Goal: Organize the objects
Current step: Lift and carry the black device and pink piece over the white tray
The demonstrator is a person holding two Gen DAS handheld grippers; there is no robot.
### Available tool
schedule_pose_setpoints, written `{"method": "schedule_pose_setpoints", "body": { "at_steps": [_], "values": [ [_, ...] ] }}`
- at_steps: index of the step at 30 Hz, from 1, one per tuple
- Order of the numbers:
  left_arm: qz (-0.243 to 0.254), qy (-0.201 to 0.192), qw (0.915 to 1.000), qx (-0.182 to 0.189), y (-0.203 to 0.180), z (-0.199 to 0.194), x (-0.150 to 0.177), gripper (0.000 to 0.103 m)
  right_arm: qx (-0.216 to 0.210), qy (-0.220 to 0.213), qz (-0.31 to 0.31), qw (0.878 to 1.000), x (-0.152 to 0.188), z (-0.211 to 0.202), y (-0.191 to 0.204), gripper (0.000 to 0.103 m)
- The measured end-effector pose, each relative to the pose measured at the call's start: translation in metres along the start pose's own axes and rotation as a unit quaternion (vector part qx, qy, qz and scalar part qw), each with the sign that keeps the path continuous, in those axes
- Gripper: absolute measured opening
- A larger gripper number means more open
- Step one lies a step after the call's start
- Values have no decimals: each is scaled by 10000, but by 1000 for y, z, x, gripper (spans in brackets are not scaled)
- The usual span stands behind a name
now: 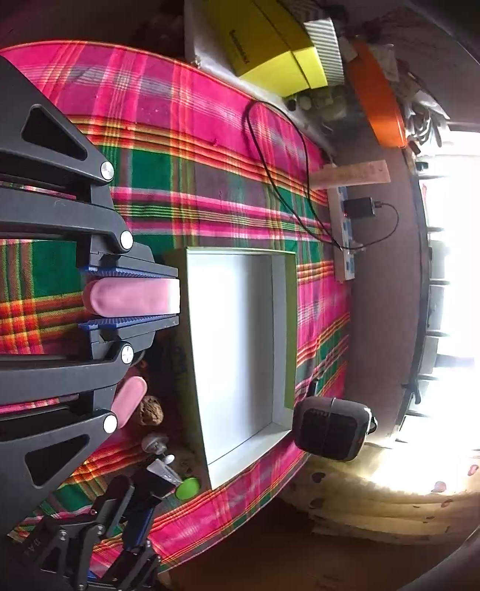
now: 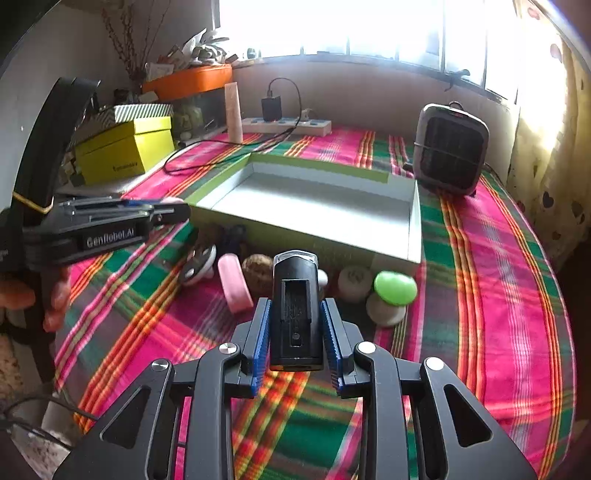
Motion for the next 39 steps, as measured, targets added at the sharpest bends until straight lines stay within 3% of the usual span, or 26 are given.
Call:
{"method": "schedule_pose_setpoints", "body": {
  "at_steps": [18,39],
  "values": [
    [-77,5,9997,217,-8,33,-39,16,-38,-34,360,9993,-50,34,-17,28],
    [-51,333,9991,242,0,97,-68,16,88,457,806,9957,-80,106,-38,28]
  ]
}}
Point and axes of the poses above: each gripper's, at about its wrist camera, not at the fingertips, and z roughly the way its jaws point, y to its left, x to its underside, the point moved 9 cm from there along z, roughly the way its jaws point, and after that the axes turned 6 degrees about x, right-handed, at the moved point
